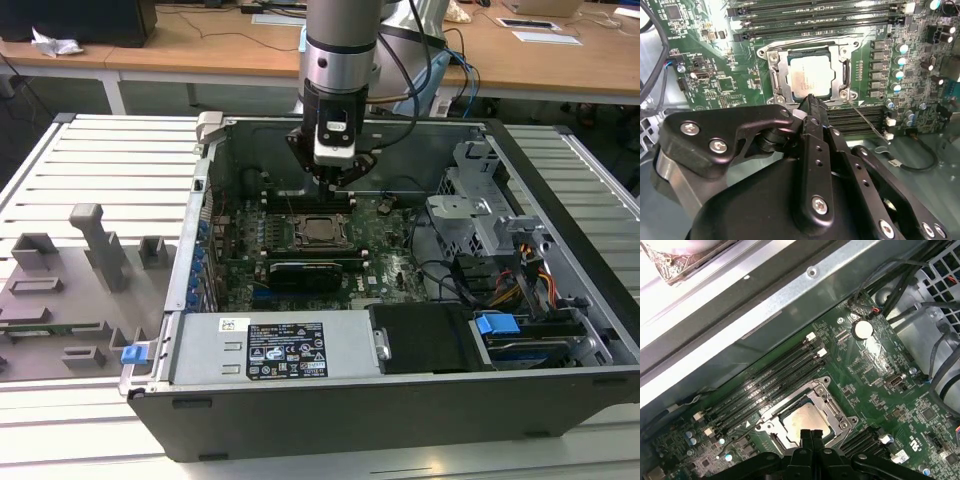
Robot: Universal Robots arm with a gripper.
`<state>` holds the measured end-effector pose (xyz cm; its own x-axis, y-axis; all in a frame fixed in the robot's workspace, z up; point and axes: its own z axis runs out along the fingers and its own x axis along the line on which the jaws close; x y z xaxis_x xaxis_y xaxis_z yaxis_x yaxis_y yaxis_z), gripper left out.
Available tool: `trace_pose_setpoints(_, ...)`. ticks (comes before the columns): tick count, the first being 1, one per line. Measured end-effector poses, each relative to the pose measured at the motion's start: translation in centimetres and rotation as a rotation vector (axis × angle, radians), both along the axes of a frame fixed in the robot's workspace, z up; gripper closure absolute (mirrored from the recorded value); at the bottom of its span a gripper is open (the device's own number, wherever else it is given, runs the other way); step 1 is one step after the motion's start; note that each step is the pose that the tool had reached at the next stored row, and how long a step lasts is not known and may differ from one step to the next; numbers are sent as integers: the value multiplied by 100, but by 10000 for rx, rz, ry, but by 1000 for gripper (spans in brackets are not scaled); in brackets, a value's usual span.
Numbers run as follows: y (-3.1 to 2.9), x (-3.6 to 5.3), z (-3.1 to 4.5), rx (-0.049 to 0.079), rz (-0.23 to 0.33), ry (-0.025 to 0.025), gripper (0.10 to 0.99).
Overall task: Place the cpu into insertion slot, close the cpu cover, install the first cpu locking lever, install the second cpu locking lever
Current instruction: 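Install the first cpu locking lever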
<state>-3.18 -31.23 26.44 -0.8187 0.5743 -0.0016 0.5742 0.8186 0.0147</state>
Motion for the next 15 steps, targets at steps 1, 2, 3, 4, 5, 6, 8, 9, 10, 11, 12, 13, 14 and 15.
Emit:
trace_pose_setpoints(1,0,0,0,0,72,0,980)
trace_pose_setpoints(2,0,0,0,0,116,0,980)
trace_pose_setpoints(3,0,0,0,0,193,0,980)
trace_pose_setpoints(4,0,0,0,0,278,0,980)
trace_pose_setpoints(5,0,0,0,0,350,0,980)
trace_pose_setpoints(6,0,0,0,-1,399,0,980)
trace_pose_setpoints(8,0,0,0,0,520,0,980)
trace_pose_setpoints(9,0,0,0,-1,587,0,980)
trace_pose_setpoints(10,0,0,0,0,637,0,980)
trace_pose_setpoints(11,0,0,0,0,721,0,980)
trace_pose_setpoints(12,0,0,0,0,789,0,980)
trace_pose_setpoints(13,0,0,0,0,873,0,980)
trace_pose_setpoints(14,0,0,0,0,964,0,980)
trace_pose_setpoints(15,1,0,0,0,1081,0,980)
